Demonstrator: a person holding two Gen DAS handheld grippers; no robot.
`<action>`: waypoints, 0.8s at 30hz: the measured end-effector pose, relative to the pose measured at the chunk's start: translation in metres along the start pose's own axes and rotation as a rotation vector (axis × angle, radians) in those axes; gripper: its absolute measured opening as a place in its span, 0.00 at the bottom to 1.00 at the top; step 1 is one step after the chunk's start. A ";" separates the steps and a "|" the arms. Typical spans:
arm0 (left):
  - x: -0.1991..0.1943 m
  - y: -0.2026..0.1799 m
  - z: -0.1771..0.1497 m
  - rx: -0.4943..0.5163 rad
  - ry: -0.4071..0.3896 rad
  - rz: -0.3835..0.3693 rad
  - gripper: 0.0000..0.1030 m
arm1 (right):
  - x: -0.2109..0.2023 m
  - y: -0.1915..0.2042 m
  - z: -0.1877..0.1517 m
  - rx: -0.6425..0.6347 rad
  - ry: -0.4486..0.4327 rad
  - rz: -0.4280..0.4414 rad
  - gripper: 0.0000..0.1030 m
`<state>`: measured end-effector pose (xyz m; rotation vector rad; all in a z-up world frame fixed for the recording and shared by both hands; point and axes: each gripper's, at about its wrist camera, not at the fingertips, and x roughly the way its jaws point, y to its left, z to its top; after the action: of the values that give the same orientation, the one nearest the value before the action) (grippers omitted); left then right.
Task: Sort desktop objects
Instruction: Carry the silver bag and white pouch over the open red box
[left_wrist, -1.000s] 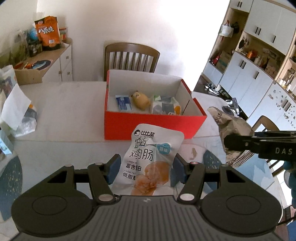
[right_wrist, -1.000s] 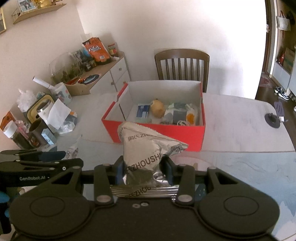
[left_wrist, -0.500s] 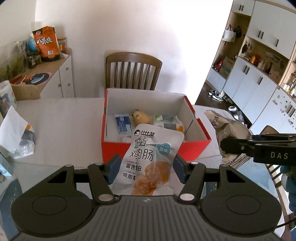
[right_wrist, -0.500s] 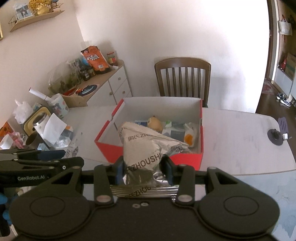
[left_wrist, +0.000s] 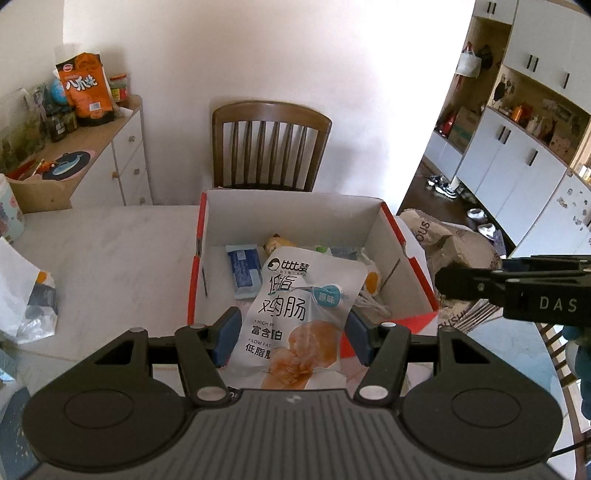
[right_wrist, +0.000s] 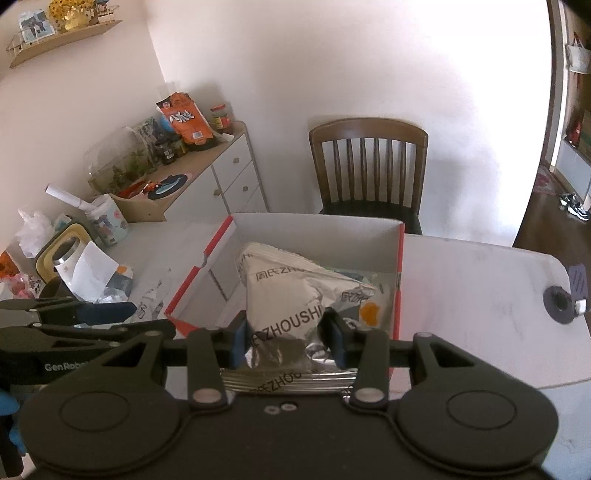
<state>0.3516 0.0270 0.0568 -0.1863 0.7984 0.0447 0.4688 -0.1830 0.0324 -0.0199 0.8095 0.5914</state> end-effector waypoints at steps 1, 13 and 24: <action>0.004 0.000 0.003 0.002 0.000 0.004 0.58 | 0.003 -0.001 0.002 -0.003 0.002 -0.001 0.41; 0.047 -0.001 0.030 0.027 0.003 0.028 0.58 | 0.051 -0.018 0.020 0.005 0.052 -0.001 0.41; 0.094 0.004 0.039 0.050 0.064 0.095 0.58 | 0.094 -0.015 0.020 -0.087 0.096 -0.032 0.41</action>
<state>0.4447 0.0353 0.0156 -0.1031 0.8710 0.1091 0.5403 -0.1446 -0.0214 -0.1418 0.8740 0.5985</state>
